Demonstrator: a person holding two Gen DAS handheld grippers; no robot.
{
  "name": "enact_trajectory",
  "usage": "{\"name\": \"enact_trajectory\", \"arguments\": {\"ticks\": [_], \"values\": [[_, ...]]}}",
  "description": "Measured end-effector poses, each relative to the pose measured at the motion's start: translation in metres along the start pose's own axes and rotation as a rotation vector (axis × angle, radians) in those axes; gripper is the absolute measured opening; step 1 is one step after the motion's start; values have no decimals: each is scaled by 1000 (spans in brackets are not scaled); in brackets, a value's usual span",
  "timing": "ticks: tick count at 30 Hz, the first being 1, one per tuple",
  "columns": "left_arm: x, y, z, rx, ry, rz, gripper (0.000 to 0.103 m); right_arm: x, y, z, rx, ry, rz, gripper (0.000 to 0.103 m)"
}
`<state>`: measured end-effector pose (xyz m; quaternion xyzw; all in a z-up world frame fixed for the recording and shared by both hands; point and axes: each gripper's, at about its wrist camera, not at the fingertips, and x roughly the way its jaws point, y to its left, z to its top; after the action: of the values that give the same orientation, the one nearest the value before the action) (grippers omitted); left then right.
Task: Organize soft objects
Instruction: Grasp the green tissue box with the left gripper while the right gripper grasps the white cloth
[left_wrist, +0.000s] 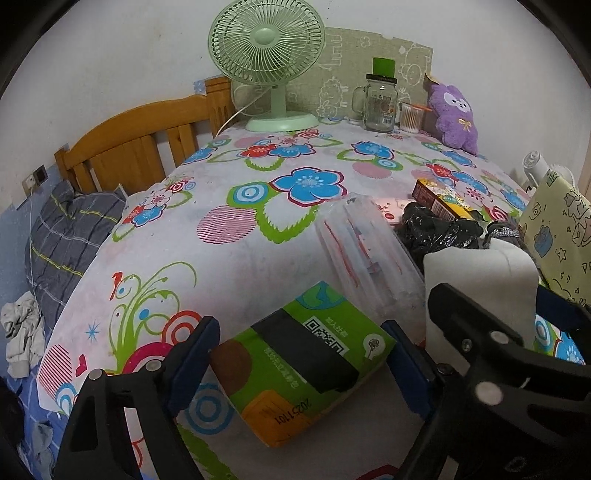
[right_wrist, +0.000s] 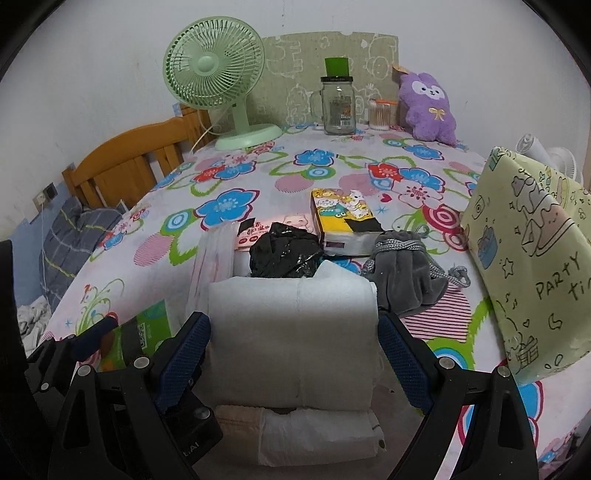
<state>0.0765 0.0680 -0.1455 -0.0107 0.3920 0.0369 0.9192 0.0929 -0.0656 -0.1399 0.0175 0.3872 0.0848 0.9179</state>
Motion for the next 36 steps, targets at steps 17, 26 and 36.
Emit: {"name": "enact_trajectory", "arguments": {"ticks": [17, 26, 36], "values": [[-6, -15, 1, 33, -8, -15, 75, 0, 4, -3, -3, 18, 31, 55], [-24, -22, 15, 43, -58, -10, 75, -17, -3, 9, 16, -32, 39, 53], [-45, -33, 33, 41, -118, -24, 75, -43, -10, 27, 15, -95, 29, 53]]}}
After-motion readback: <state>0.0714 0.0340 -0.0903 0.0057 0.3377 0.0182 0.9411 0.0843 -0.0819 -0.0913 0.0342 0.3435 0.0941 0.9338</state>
